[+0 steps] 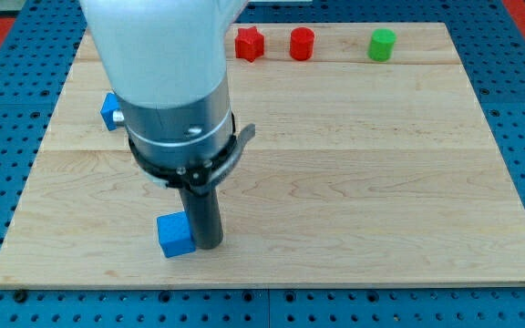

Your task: Move the blue blocks below the yellow heart in a line

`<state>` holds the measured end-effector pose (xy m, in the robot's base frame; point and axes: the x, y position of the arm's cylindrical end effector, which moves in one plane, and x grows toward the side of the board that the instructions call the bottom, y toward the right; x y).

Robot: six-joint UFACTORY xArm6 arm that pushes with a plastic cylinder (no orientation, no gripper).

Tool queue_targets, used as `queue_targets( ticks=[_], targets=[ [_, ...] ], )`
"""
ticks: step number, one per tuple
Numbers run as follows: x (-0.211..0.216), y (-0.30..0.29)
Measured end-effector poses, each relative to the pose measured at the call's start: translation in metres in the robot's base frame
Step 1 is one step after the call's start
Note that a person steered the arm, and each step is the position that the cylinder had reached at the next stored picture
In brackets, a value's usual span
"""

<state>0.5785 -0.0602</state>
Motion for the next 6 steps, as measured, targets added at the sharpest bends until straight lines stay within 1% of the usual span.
queue_targets(
  ticks=[1, 2, 3, 4, 5, 6],
  targets=[
    [0.01, -0.016],
    [0.0, -0.066],
    [-0.037, -0.11],
    [-0.072, -0.113],
    [-0.074, -0.123],
    [-0.074, -0.145]
  ],
)
